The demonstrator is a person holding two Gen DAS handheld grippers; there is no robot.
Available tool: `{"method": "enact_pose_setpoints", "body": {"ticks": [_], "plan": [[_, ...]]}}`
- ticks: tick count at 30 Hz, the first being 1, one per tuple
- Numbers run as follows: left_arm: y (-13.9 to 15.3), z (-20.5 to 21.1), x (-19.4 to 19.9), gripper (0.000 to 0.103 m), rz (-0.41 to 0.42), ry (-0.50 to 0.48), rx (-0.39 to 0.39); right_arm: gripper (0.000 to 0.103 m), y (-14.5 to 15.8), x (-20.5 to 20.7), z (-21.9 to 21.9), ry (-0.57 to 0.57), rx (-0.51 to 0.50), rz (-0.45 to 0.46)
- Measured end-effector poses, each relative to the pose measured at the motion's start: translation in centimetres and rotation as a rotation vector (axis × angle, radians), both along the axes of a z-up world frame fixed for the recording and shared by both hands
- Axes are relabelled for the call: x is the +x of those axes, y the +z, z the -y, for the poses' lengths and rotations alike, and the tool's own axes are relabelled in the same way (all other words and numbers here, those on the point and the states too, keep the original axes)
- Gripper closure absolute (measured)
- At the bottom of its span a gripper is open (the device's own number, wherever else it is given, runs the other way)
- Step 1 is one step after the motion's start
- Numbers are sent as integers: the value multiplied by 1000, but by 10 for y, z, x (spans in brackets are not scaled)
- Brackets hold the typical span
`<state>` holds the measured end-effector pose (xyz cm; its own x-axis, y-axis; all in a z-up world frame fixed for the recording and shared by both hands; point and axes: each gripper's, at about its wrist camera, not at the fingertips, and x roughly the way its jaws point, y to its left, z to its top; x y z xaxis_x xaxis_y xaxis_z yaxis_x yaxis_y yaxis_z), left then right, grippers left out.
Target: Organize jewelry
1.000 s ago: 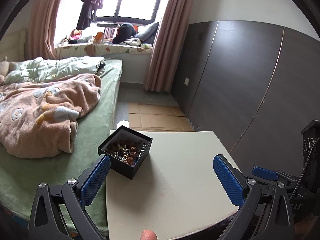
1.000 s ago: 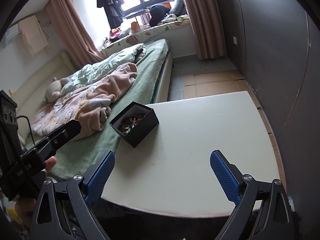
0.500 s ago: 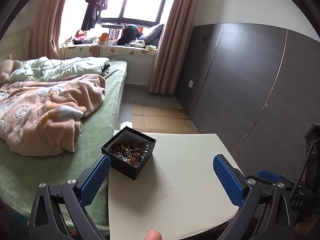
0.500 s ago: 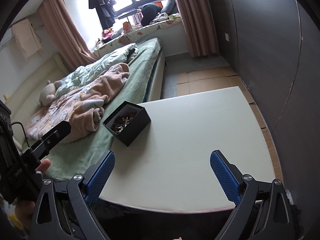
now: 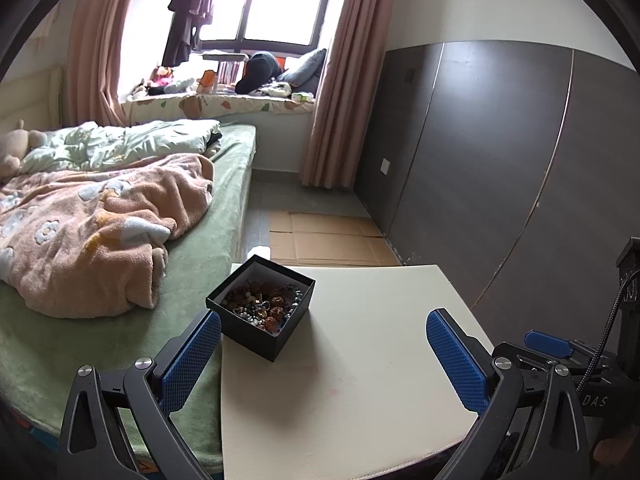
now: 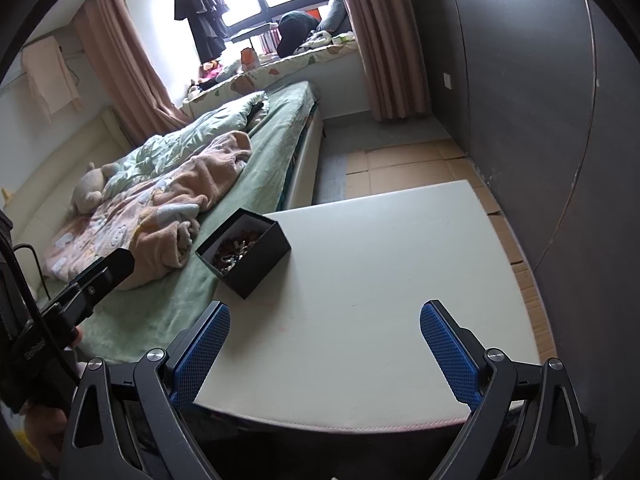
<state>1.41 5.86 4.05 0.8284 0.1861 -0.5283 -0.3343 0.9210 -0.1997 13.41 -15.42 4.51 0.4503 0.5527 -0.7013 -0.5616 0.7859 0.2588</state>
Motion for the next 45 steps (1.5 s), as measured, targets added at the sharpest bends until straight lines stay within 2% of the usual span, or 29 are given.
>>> {"method": "enact_pose_setpoints", "body": {"ticks": [45], "plan": [[0,6,0,0,-4,3,6,7,-3,-2,-1,0,-11,11]]}}
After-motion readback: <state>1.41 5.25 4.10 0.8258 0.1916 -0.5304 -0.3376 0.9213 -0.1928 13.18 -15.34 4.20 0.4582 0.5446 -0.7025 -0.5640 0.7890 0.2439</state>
